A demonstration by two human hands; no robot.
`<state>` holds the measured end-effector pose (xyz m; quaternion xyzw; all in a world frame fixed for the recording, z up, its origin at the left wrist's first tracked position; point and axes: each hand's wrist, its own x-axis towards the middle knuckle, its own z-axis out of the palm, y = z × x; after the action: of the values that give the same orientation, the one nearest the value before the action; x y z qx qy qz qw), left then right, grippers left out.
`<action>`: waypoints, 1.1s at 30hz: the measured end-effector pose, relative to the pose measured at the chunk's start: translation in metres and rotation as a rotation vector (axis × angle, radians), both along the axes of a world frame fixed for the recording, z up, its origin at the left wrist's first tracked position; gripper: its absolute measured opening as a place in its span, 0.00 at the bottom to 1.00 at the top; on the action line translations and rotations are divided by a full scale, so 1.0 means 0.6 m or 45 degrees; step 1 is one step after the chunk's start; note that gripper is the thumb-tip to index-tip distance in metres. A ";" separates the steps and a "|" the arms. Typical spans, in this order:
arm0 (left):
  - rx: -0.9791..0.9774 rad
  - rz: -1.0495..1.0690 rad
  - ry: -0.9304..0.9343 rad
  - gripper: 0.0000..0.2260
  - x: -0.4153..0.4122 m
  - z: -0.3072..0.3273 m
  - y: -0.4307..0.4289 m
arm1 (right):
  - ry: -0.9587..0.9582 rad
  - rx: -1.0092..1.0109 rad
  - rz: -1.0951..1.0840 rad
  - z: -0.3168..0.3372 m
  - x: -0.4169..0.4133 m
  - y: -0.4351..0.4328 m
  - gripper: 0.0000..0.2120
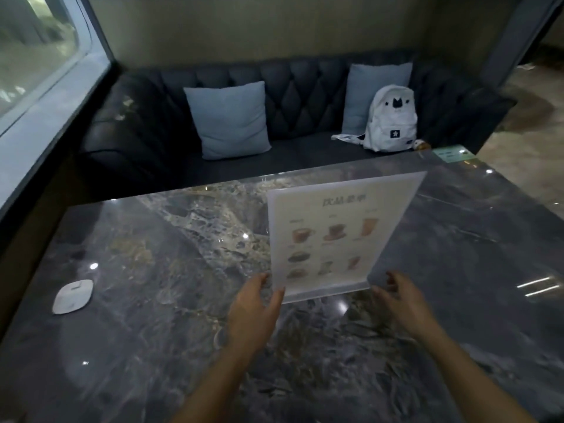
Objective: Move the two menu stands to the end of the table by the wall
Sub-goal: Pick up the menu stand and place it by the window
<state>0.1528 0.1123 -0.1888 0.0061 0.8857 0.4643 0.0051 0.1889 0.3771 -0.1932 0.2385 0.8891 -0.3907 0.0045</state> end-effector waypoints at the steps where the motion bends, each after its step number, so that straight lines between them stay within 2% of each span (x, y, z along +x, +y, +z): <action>1: 0.037 -0.015 0.008 0.16 -0.006 0.002 0.007 | 0.019 -0.062 -0.024 0.004 -0.006 0.005 0.26; 5: 0.263 -0.016 0.013 0.11 -0.022 0.012 0.031 | 0.170 -0.279 -0.014 0.012 -0.029 0.012 0.26; 9: 0.397 0.014 -0.029 0.02 -0.027 0.014 0.045 | 0.300 -0.321 0.053 0.004 -0.053 0.011 0.12; 12: 0.401 0.062 -0.009 0.04 -0.032 0.008 0.045 | 0.349 -0.392 0.010 -0.004 -0.060 0.014 0.03; 20: 0.470 0.269 0.019 0.14 -0.026 0.016 0.039 | 0.445 -0.409 0.067 -0.001 -0.094 -0.012 0.13; 22: 0.428 0.320 0.026 0.13 -0.023 0.017 0.019 | 0.437 -0.431 0.124 -0.001 -0.107 -0.027 0.16; 24: 0.421 0.361 0.041 0.07 -0.020 0.023 -0.007 | 0.412 -0.452 0.171 0.000 -0.126 -0.050 0.12; 29: 0.473 0.567 0.099 0.08 -0.001 0.043 -0.084 | 0.415 -0.514 0.362 0.009 -0.172 -0.137 0.13; 33: 0.397 0.719 0.103 0.07 0.011 0.055 -0.157 | 0.404 -0.570 0.525 0.020 -0.210 -0.228 0.07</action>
<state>0.1595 0.0183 -0.1558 -0.2206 0.7700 0.5769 -0.1601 0.0628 0.2404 -0.1809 -0.0167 0.8003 -0.5993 -0.0027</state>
